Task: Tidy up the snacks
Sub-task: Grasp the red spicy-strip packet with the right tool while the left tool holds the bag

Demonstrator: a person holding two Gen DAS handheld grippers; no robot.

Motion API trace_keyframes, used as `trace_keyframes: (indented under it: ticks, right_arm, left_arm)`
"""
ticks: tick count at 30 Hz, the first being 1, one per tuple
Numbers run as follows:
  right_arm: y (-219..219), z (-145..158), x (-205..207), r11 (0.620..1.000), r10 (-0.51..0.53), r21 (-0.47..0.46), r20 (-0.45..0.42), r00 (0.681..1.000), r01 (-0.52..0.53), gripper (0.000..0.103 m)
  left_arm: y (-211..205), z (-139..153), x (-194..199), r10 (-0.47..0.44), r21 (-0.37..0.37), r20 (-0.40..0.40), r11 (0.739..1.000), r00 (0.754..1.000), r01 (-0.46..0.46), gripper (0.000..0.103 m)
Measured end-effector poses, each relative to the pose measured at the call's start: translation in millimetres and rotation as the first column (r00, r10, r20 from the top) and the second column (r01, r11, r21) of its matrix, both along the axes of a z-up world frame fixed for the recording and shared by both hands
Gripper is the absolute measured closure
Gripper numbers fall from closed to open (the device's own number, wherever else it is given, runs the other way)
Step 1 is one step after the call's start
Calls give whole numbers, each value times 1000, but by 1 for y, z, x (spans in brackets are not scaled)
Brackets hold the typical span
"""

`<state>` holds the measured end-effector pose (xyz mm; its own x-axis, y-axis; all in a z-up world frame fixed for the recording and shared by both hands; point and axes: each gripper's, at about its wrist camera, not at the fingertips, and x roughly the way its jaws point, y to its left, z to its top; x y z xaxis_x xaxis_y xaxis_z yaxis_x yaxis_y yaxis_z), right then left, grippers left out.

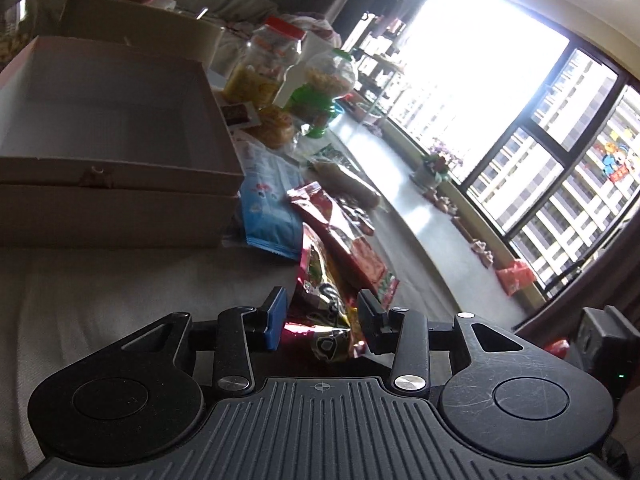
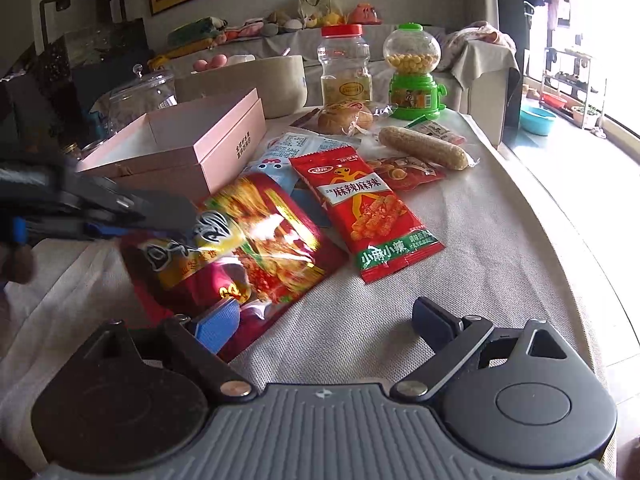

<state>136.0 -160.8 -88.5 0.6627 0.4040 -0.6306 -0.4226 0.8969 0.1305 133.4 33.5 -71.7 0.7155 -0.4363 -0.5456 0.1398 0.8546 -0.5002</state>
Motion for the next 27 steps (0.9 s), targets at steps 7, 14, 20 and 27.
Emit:
trace_keyframes:
  ticks: [7,14,20,27]
  right_arm:
    - [0,0,0,1000,0,3,5,1000,0,8]
    - [-5,-1,-4,999,5,32,3,1000,-6,8]
    - [-7,-1,-7,999,20,27,8,1000,-20,8]
    - [-7,2,-1,992,122,-16,-59,991,-124,0]
  left_arm:
    - [-2,-16,5,-14,-19,-51,1000,999,13,57]
    - [-13,7,-6,-33,-39,38,999,999,34,66]
    - [-25,-19,22,-8,-16,-99,1000,995,6,68]
    - [-7,-3,-7,1,-9,-13,1000,1000,-1,76]
